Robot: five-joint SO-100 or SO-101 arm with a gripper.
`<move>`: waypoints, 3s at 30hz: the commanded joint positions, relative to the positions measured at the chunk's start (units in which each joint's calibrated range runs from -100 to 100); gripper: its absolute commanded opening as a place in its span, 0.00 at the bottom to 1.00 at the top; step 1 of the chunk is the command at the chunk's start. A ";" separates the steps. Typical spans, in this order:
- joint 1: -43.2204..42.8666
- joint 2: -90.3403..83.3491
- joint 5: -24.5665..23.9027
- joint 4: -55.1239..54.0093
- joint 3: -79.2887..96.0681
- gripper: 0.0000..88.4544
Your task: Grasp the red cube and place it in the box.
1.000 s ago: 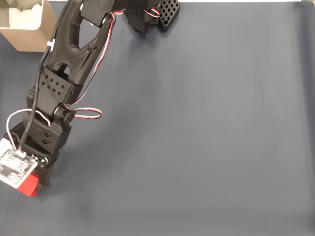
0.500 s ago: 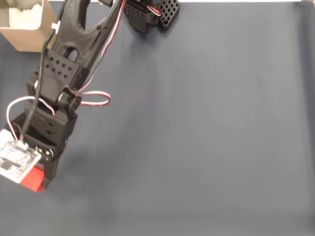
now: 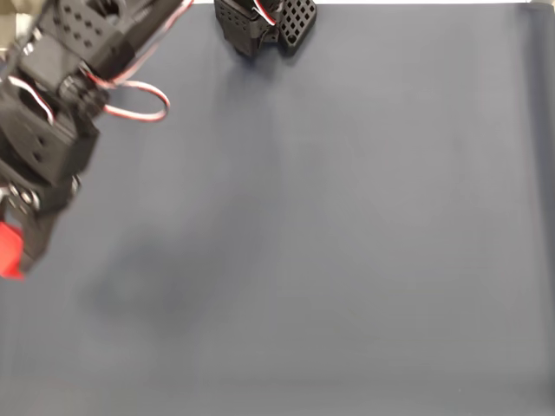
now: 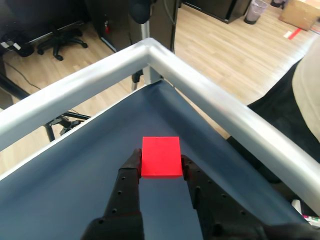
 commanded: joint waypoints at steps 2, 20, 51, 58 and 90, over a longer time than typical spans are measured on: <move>3.50 -9.76 -0.49 0.25 2.90 0.00; 14.08 -32.11 -0.98 0.25 24.80 0.00; 29.64 -43.21 -2.74 -0.07 34.65 0.00; 32.26 -50.66 -2.88 -0.24 42.31 0.00; 38.30 -66.60 -3.42 -0.73 58.37 0.00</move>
